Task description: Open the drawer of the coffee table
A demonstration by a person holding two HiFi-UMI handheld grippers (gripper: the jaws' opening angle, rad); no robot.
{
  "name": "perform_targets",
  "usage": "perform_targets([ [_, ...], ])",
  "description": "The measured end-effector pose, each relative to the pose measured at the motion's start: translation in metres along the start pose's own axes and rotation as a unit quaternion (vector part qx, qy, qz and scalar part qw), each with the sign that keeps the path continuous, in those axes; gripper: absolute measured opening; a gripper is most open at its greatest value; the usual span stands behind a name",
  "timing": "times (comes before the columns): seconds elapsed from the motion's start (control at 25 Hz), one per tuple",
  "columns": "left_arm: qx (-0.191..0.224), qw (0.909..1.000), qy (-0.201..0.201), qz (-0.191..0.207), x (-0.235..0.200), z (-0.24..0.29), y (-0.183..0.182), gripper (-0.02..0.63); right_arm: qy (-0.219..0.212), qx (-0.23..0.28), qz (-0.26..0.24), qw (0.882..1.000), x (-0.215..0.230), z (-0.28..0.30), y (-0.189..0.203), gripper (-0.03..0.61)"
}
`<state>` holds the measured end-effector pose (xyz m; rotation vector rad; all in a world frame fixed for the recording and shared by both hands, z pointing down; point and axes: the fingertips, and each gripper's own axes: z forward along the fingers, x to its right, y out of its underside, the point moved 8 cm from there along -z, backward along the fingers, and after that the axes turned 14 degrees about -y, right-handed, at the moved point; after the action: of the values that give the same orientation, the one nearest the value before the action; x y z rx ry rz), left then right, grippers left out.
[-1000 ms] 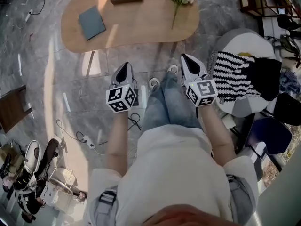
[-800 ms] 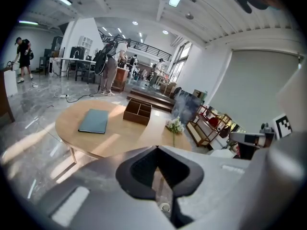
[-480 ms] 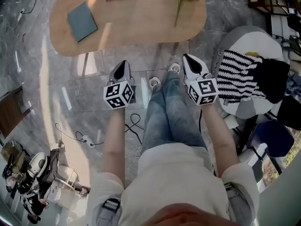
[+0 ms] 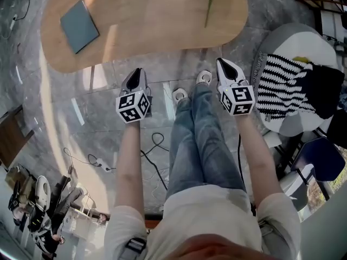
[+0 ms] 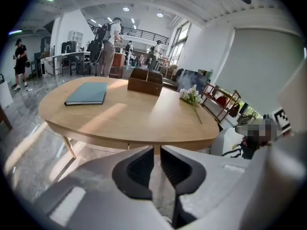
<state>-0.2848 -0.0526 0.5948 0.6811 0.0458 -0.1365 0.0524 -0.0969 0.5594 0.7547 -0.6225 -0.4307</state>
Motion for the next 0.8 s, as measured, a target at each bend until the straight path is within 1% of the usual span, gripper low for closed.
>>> perform_targets([
  [0.12, -0.008, 1.0, 0.001, 0.004, -0.007, 0.025, 0.01, 0.067, 0.013, -0.01, 0.01, 1.0, 0.017, 0.016, 0.017, 0.0],
  [0.32, -0.007, 0.9992, -0.01, 0.039, -0.019, 0.065, 0.024, 0.168, 0.023, -0.033, 0.02, 0.999, 0.039, 0.038, 0.045, 0.042],
  [0.44, -0.005, 0.9984, -0.004, 0.056, -0.022, 0.084, 0.027, 0.238, 0.03, -0.046, 0.029, 0.998, 0.053, 0.047, 0.06, 0.089],
  [0.56, 0.002, 0.9958, 0.004, 0.092, -0.021, 0.1, 0.025, 0.338, 0.04, -0.058, 0.025, 0.997, 0.064, 0.057, 0.068, 0.155],
  [0.64, -0.003, 0.9935, 0.005, 0.113, -0.022, 0.108, 0.025, 0.355, 0.05, -0.068, 0.025, 0.996, 0.071, 0.062, 0.072, 0.19],
  [0.68, -0.005, 0.9927, 0.005, 0.121, -0.022, 0.111, 0.026, 0.374, 0.056, -0.073, 0.025, 0.995, 0.074, 0.065, 0.074, 0.212],
  [0.72, -0.007, 0.9923, 0.004, 0.124, -0.022, 0.114, 0.026, 0.388, 0.062, -0.077, 0.025, 0.995, 0.077, 0.066, 0.076, 0.229],
  [0.8, -0.006, 0.9929, 0.003, 0.118, -0.023, 0.119, 0.025, 0.415, 0.072, -0.079, 0.024, 0.994, 0.083, 0.069, 0.077, 0.246],
])
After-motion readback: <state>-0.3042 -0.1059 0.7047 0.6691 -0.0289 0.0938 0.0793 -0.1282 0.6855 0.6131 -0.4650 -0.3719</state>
